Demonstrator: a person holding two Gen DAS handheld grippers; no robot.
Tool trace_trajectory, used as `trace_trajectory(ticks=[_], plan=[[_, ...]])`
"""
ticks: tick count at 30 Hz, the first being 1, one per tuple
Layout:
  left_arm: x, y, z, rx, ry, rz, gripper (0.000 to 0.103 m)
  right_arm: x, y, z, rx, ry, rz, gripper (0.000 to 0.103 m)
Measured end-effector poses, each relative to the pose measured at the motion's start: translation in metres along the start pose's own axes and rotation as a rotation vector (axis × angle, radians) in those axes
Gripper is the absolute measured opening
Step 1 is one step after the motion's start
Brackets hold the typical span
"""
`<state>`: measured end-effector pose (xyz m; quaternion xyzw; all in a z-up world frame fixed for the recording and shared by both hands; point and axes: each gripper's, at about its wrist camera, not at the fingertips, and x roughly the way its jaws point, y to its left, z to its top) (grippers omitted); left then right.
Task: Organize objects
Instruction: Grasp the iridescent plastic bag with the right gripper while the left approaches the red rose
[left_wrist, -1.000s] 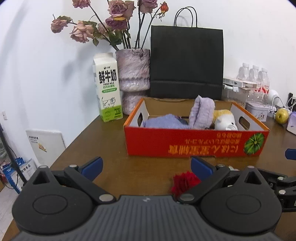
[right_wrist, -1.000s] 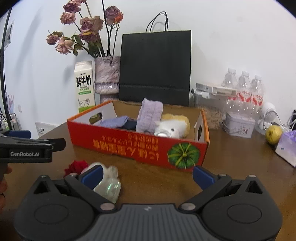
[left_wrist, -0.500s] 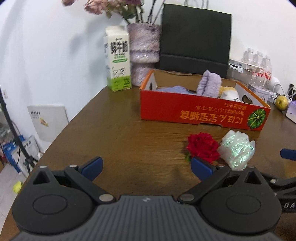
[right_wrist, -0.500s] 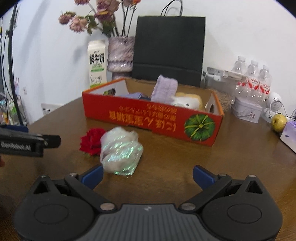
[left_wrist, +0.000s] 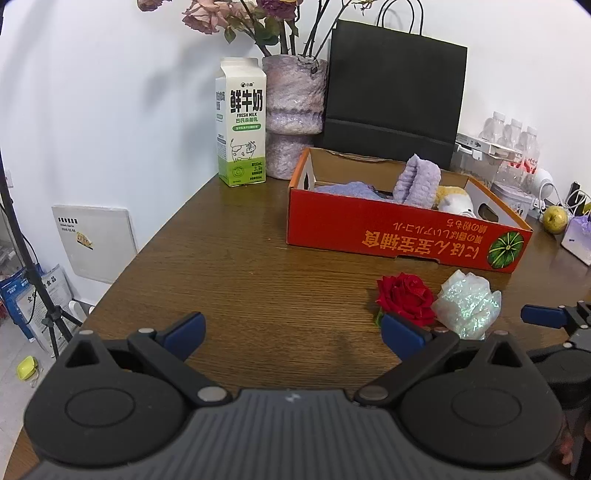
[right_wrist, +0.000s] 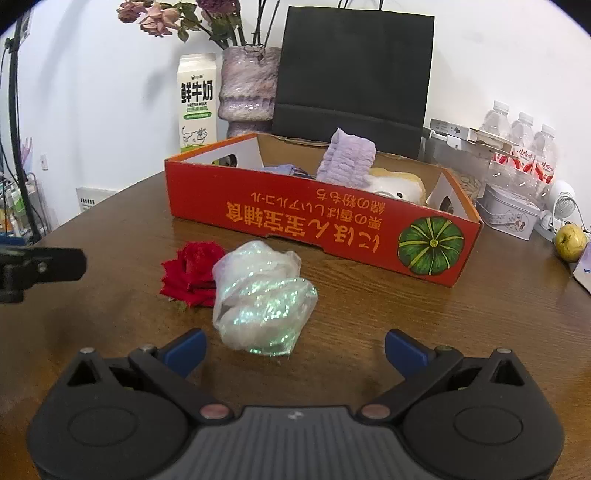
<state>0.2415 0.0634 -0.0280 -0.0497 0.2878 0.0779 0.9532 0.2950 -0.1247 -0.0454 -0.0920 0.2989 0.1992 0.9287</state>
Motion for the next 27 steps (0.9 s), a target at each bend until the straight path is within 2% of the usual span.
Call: trace_trajectory(ticks=[4,7,11,14,17,21,27], plan=[[-0.002,0.0,-0.001,0.002,-0.002,-0.003,0.103,0.003,-0.001,0.004,0.021,-0.011,0.015,0.102],[-0.001,0.0,-0.001,0.003,0.0,-0.002,0.103,0.005,-0.001,0.007,0.031,-0.034,0.007,0.096],[0.0,0.0,-0.001,0.001,0.004,0.002,0.103,0.008,0.0,0.009,0.033,-0.021,0.039,0.074],[0.002,0.001,-0.001,0.001,0.009,0.004,0.103,0.006,0.003,0.008,0.018,-0.031,0.047,0.066],[0.002,0.001,-0.002,0.001,0.011,0.003,0.103,0.005,0.006,0.009,0.003,-0.035,0.029,0.049],[0.003,0.001,-0.002,0.001,0.013,0.004,0.103,0.003,0.007,0.008,-0.005,-0.05,0.02,0.041],[0.005,0.001,-0.003,0.001,0.01,0.002,0.103,-0.003,0.006,0.007,-0.003,-0.075,0.027,0.037]])
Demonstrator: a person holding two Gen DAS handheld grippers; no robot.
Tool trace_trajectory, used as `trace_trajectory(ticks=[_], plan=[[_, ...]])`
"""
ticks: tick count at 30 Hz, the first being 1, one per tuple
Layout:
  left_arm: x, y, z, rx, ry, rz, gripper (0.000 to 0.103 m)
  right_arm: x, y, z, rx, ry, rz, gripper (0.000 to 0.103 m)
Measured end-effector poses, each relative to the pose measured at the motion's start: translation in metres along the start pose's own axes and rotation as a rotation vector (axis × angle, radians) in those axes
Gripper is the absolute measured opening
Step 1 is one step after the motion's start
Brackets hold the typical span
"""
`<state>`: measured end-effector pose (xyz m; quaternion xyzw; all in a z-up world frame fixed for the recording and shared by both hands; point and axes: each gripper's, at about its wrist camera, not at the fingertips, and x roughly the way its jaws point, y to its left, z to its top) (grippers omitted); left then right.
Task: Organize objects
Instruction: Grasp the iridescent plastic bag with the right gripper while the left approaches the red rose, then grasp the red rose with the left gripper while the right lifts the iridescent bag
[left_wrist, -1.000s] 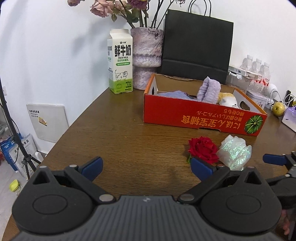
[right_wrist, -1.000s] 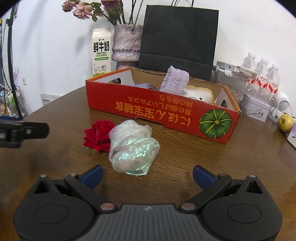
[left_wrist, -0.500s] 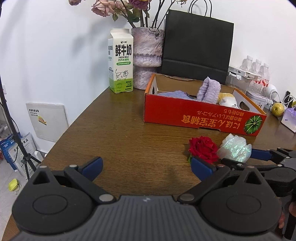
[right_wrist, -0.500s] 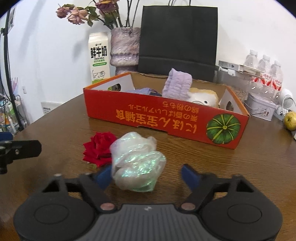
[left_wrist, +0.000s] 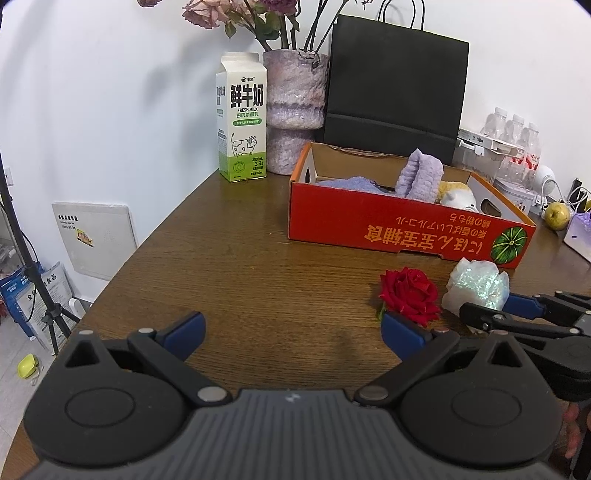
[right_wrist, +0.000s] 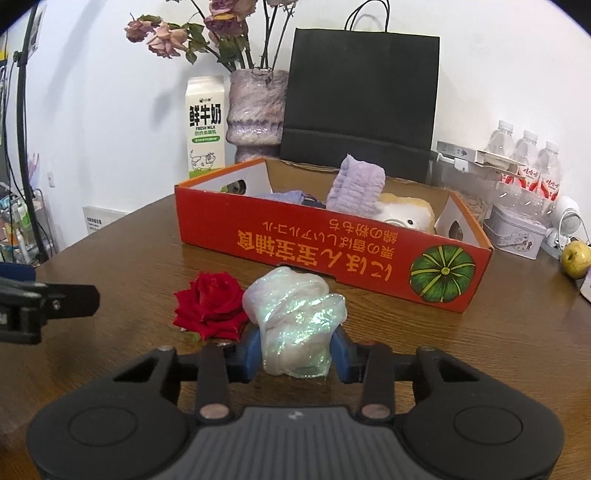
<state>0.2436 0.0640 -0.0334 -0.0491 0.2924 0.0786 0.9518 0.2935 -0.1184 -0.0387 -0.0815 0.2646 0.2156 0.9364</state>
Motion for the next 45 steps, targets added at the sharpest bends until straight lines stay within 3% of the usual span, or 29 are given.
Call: trace_trajectory(ticks=[7,16,22,27,33,34,36,37,38,40,45], plan=[[0.005,-0.004,0.001,-0.003,-0.022,-0.015,0.103,-0.021,-0.017,-0.004,0.03,-0.042,0.018,0.036],[0.016,-0.04,0.006,0.019,-0.02,-0.075,0.103,-0.047,-0.051,-0.013,0.054,-0.079,0.003,0.036],[0.037,-0.07,0.01,0.046,0.026,-0.07,0.103,-0.056,-0.078,-0.017,0.083,-0.101,-0.028,0.036],[0.056,-0.081,0.013,0.028,0.038,-0.022,0.103,-0.058,-0.096,-0.019,0.118,-0.103,-0.045,0.036],[0.073,-0.095,0.01,0.054,0.068,0.001,0.103,-0.057,-0.095,-0.019,0.116,-0.106,-0.044,0.036],[0.075,-0.098,0.007,0.064,0.066,0.006,0.1,-0.057,-0.094,-0.02,0.112,-0.106,-0.044,0.036],[0.077,-0.102,0.004,0.089,0.073,-0.002,0.085,-0.057,-0.091,-0.02,0.105,-0.106,-0.045,0.036],[0.077,-0.103,0.002,0.097,0.078,-0.004,0.068,-0.057,-0.09,-0.02,0.1,-0.106,-0.044,0.036],[0.076,-0.102,0.001,0.096,0.076,-0.011,0.057,-0.057,-0.089,-0.02,0.096,-0.107,-0.043,0.036],[0.074,-0.1,0.002,0.085,0.073,-0.02,0.045,-0.057,-0.088,-0.02,0.091,-0.108,-0.042,0.036],[0.066,-0.091,0.003,0.053,0.058,-0.034,0.043,-0.058,-0.086,-0.021,0.086,-0.109,-0.038,0.036]])
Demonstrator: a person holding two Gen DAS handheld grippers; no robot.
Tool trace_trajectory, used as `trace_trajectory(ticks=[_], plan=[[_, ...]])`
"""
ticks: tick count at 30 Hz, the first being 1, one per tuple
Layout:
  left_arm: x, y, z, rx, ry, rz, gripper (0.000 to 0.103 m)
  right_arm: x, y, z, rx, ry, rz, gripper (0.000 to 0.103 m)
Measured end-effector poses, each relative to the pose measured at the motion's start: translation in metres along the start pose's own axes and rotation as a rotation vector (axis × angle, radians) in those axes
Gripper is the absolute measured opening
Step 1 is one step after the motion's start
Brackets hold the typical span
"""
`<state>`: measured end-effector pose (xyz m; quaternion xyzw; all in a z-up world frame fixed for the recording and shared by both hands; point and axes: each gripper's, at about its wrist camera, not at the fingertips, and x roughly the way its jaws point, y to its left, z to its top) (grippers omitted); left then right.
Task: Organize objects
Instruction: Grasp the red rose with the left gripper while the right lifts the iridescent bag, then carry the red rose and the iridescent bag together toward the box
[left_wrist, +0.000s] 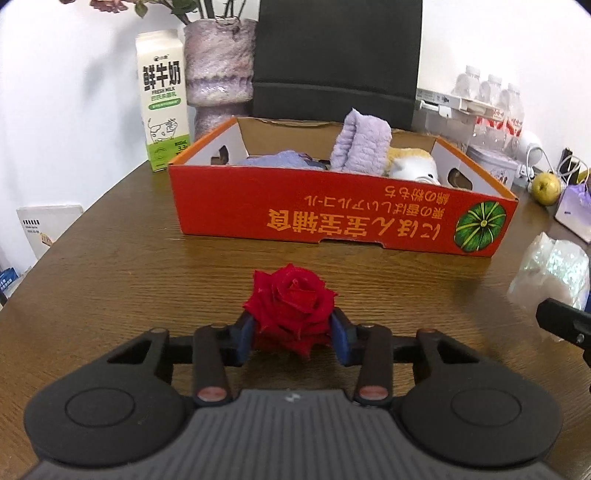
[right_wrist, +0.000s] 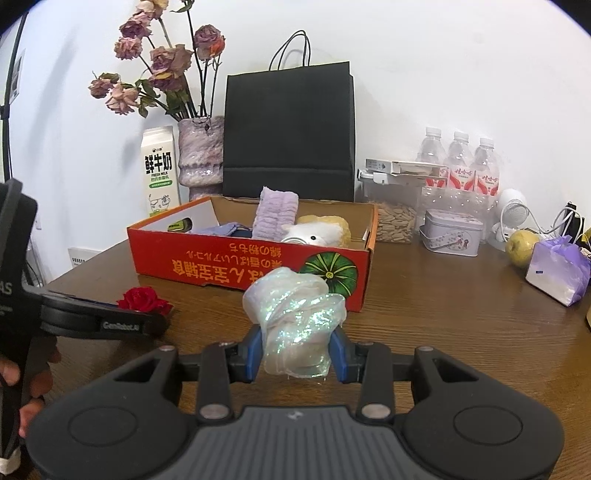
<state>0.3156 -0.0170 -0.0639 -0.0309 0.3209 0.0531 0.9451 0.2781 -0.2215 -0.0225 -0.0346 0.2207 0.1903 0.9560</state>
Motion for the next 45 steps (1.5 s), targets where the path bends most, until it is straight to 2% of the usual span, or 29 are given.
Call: trace_trajectory(ticks=[9,19,31,45], plan=[[-0.032,0.014,-0.002,-0.01,-0.064,-0.018,0.042,-0.003,0.005,-0.001,-0.017,-0.004,0.01,0.036],[-0.073,0.023,-0.022,0.029,-0.103,-0.063,0.042,-0.014,0.024,-0.002,-0.061,-0.019,0.044,0.036],[-0.081,0.024,-0.016,0.021,-0.13,-0.057,0.043,-0.024,0.046,0.004,-0.073,-0.051,0.073,0.036],[-0.08,0.017,0.018,0.017,-0.182,-0.034,0.043,-0.015,0.048,0.031,-0.062,-0.083,0.072,0.036]])
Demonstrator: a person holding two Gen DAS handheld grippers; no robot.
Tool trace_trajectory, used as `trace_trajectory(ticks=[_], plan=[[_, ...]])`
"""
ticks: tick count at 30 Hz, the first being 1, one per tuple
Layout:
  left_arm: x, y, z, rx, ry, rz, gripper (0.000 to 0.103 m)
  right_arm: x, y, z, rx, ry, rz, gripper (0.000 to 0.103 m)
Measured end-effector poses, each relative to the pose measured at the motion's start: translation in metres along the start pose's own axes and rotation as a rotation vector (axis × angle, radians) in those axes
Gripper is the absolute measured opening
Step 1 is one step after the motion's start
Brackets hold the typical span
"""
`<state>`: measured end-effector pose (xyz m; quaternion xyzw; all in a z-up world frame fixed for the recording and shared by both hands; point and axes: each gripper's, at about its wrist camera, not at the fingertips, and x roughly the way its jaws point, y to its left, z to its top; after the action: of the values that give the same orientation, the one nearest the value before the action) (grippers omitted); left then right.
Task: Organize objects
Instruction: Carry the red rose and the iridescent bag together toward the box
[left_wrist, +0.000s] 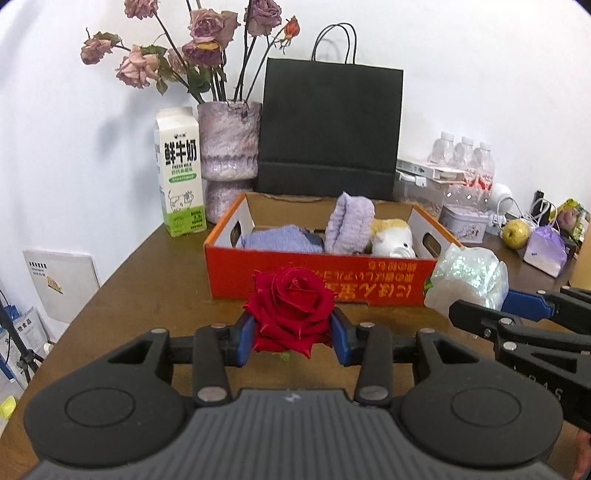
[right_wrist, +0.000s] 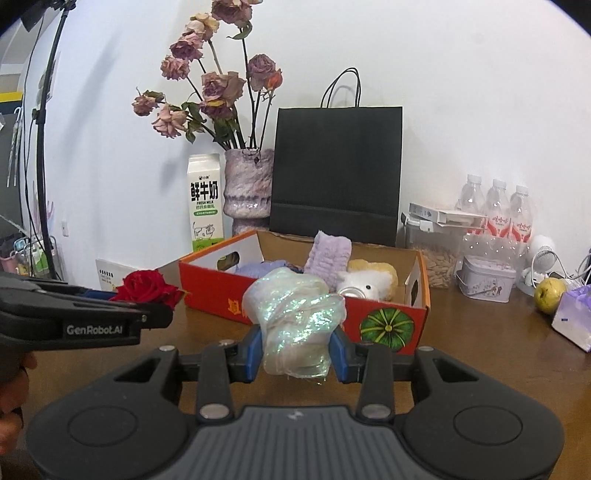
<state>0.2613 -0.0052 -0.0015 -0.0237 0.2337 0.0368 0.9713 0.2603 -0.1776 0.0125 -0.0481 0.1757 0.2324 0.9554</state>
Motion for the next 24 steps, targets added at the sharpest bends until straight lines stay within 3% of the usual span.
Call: trace_trajectory(ticks=[24], plan=[[0.058,0.004,0.048,-0.037,-0.041,0.009,0.043,0.058,-0.021,0.036,0.048,-0.044,-0.002,0.036]])
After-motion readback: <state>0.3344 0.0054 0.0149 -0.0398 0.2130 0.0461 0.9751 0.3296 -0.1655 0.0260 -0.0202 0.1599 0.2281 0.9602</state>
